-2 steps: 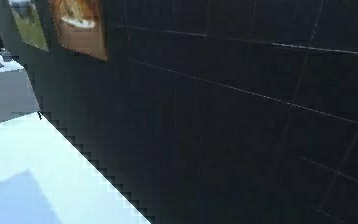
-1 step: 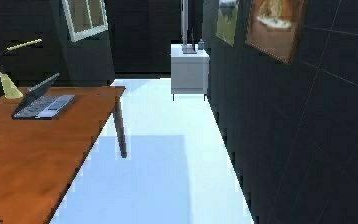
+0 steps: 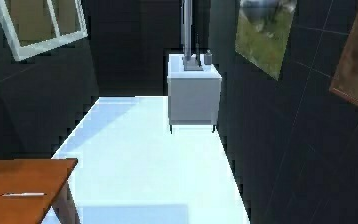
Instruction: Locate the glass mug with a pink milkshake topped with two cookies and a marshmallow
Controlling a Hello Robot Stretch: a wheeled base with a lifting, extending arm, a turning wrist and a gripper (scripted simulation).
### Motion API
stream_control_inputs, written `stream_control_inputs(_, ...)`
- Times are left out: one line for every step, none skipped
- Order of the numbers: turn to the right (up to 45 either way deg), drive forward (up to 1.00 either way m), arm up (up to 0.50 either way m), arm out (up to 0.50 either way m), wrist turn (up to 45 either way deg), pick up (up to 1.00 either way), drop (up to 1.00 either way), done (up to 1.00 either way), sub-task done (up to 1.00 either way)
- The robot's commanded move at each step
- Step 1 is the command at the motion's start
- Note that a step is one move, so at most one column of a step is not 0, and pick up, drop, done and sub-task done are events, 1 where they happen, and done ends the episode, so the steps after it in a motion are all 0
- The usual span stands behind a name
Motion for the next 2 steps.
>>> stream_control_inputs(0.0, 1.00, 0.00, 0.00, 0.0, 0.00, 0.00, 0.00, 0.00)
stream_control_inputs(-6.0, 0.00, 0.00, 0.00, 0.0, 0.00, 0.00, 0.00, 0.00)
